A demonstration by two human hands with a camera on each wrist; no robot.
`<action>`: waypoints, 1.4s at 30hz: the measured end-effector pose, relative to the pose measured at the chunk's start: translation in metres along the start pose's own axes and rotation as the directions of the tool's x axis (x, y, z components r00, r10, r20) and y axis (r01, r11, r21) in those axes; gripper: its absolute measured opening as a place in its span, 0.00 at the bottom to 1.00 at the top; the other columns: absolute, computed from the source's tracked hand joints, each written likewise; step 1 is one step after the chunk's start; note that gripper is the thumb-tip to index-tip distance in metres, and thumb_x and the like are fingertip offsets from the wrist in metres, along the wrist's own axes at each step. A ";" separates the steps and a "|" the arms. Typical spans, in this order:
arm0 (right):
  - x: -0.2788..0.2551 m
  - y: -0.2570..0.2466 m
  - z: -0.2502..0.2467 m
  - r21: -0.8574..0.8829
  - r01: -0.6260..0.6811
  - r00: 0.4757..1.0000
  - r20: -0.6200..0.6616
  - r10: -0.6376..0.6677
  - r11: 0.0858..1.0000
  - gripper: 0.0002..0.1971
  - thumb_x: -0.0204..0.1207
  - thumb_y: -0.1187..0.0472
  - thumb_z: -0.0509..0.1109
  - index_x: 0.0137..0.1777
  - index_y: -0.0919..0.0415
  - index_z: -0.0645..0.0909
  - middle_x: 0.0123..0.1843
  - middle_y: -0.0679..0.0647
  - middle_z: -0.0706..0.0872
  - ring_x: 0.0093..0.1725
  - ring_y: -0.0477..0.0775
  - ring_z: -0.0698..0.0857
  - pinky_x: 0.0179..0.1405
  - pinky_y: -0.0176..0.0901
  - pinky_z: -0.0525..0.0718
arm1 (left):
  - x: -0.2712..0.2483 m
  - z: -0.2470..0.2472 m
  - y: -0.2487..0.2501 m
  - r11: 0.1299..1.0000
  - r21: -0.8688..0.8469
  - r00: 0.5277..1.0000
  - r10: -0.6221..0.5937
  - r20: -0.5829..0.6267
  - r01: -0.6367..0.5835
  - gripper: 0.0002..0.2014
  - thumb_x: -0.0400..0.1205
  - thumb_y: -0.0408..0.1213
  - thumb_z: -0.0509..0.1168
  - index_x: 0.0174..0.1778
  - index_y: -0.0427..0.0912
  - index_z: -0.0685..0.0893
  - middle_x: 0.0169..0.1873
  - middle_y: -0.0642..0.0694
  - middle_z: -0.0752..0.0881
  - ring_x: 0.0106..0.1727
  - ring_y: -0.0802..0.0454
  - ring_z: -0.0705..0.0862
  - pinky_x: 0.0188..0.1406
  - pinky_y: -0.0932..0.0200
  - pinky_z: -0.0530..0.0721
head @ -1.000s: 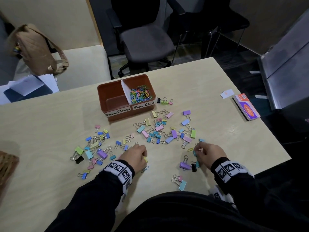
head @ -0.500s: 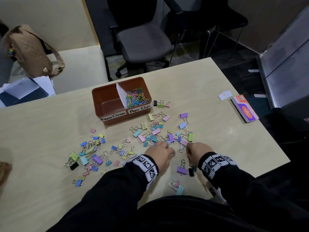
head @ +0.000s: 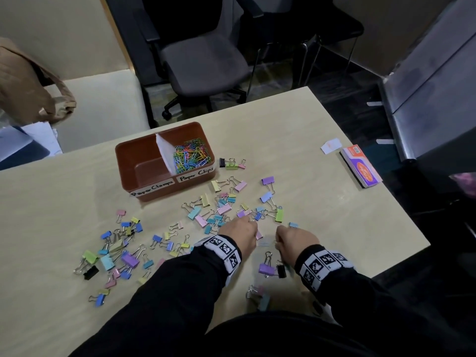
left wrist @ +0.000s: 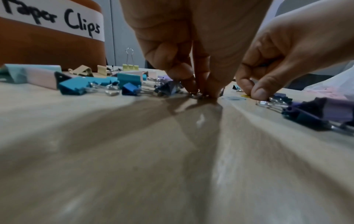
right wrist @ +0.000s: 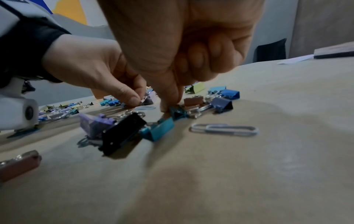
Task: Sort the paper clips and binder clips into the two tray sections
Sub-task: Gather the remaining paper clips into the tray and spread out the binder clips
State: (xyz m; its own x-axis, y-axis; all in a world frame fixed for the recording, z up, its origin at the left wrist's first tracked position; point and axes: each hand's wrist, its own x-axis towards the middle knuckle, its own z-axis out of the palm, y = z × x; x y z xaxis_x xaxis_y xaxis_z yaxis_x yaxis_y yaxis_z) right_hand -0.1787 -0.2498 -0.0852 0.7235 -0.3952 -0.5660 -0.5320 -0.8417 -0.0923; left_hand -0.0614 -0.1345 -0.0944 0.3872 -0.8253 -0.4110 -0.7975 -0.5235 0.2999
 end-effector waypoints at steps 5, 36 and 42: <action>0.003 -0.005 0.001 -0.032 -0.019 0.998 0.052 0.020 0.999 0.08 0.80 0.62 0.62 0.57 0.59 0.73 0.48 0.56 0.85 0.47 0.60 0.83 0.40 0.44 0.78 | -0.007 -0.003 -0.002 0.999 0.046 1.000 -0.009 0.013 0.009 0.12 0.80 0.38 0.59 0.59 0.43 0.78 0.53 0.43 0.83 0.52 0.41 0.82 0.49 0.51 0.82; 0.043 0.054 -0.037 0.811 -0.173 0.955 -0.001 0.297 0.560 0.16 0.73 0.76 0.54 0.37 0.58 0.80 0.39 0.54 0.86 0.37 0.56 0.82 0.40 0.42 0.79 | 0.010 0.009 0.030 0.985 0.154 0.995 0.065 0.069 -0.075 0.14 0.83 0.39 0.60 0.61 0.36 0.78 0.56 0.38 0.82 0.59 0.39 0.78 0.53 0.48 0.77; 0.050 0.048 -0.035 0.764 -0.202 0.945 -0.014 0.328 0.613 0.17 0.74 0.70 0.54 0.38 0.52 0.81 0.31 0.50 0.83 0.32 0.58 0.82 0.34 0.42 0.81 | -0.001 -0.003 0.007 0.991 -0.128 1.000 -0.026 0.004 0.026 0.06 0.82 0.35 0.55 0.53 0.42 0.75 0.46 0.42 0.84 0.45 0.40 0.82 0.46 0.49 0.82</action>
State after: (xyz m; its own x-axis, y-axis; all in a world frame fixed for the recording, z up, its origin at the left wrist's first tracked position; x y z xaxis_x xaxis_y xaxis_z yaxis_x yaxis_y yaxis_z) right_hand -0.1520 -0.3228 -0.0891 0.5152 -0.6541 -0.5538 -0.8080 -0.1554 -0.5683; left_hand -0.0657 -0.1383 -0.0891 0.4059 -0.8106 -0.4222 -0.7215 -0.5677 0.3964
